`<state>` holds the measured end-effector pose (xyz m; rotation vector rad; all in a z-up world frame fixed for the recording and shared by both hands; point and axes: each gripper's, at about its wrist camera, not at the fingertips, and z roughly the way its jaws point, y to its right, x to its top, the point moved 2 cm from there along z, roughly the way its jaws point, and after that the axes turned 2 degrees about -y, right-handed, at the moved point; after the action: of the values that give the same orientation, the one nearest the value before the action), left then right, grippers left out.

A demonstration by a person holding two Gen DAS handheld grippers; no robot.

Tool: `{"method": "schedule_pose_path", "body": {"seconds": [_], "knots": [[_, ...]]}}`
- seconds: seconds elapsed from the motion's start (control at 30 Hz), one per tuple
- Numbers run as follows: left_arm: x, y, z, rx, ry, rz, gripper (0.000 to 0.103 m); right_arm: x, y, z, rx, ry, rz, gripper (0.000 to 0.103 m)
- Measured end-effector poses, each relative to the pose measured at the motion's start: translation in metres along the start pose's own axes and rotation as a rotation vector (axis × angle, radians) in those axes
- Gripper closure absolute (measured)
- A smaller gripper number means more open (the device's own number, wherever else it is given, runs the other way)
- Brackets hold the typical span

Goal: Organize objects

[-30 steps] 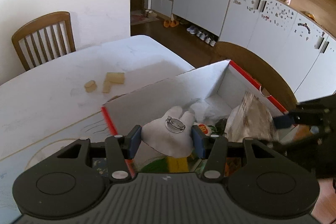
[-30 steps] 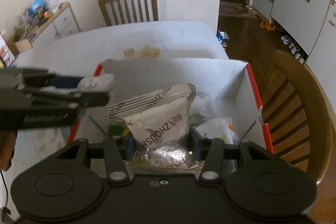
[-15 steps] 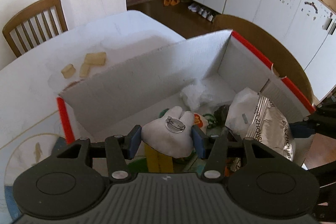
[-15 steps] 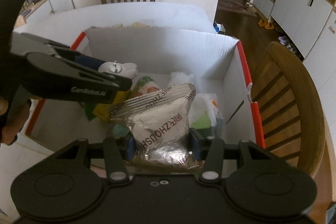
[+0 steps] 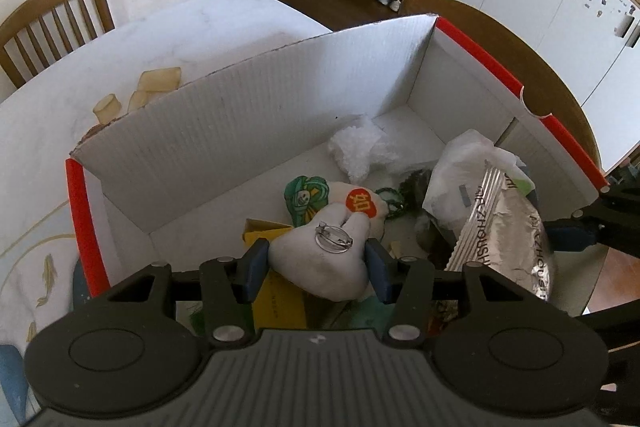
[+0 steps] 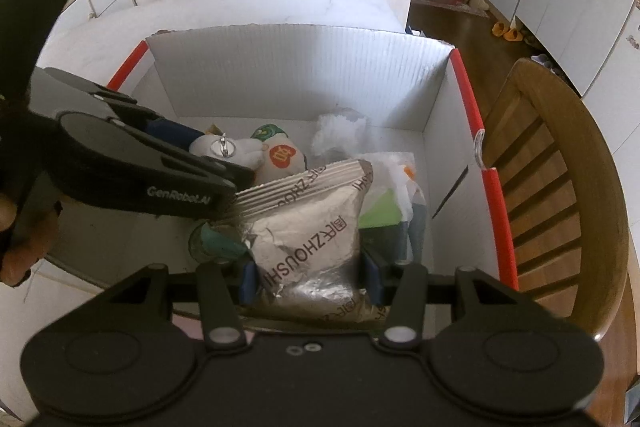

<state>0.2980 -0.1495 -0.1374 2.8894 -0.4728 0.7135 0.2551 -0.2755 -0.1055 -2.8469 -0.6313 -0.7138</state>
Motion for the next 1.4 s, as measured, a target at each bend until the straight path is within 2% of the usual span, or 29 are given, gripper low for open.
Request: {"method": "schedule_pose_path", "body": {"seconds": [0.2, 0.27, 0.37, 0.53, 0.77, 0.97, 1.33, 1.4], "knots": [[-0.001, -0.002, -0.001, -0.004, -0.004, -0.030, 0.041, 0.001, 0.005, -0.001, 0.014, 0.010, 0.010, 0.052], [-0.001, -0.002, -0.004, -0.003, 0.003, -0.035, 0.041, 0.001, 0.007, -0.003, 0.029, 0.017, 0.009, 0.051], [-0.002, -0.002, -0.009, -0.004, 0.013, -0.047, 0.041, 0.000, 0.006, -0.008, 0.039, 0.039, -0.003, 0.042], [-0.006, -0.004, -0.020, 0.011, 0.039, -0.068, 0.040, 0.003, 0.006, -0.017, 0.051, 0.066, -0.005, 0.041], [-0.015, -0.011, -0.050, 0.014, 0.102, -0.093, 0.040, 0.002, 0.004, -0.033, 0.068, 0.100, 0.004, 0.041], [-0.024, -0.012, -0.081, 0.011, 0.172, -0.077, 0.040, 0.000, -0.003, -0.051, 0.062, 0.139, 0.033, 0.041], [-0.047, -0.024, -0.140, -0.029, 0.301, -0.023, 0.039, -0.011, -0.025, -0.092, 0.050, 0.281, 0.149, 0.037], [-0.053, -0.028, -0.149, -0.028, 0.319, -0.015, 0.026, -0.013, -0.034, -0.098, 0.048, 0.308, 0.159, 0.033]]}}
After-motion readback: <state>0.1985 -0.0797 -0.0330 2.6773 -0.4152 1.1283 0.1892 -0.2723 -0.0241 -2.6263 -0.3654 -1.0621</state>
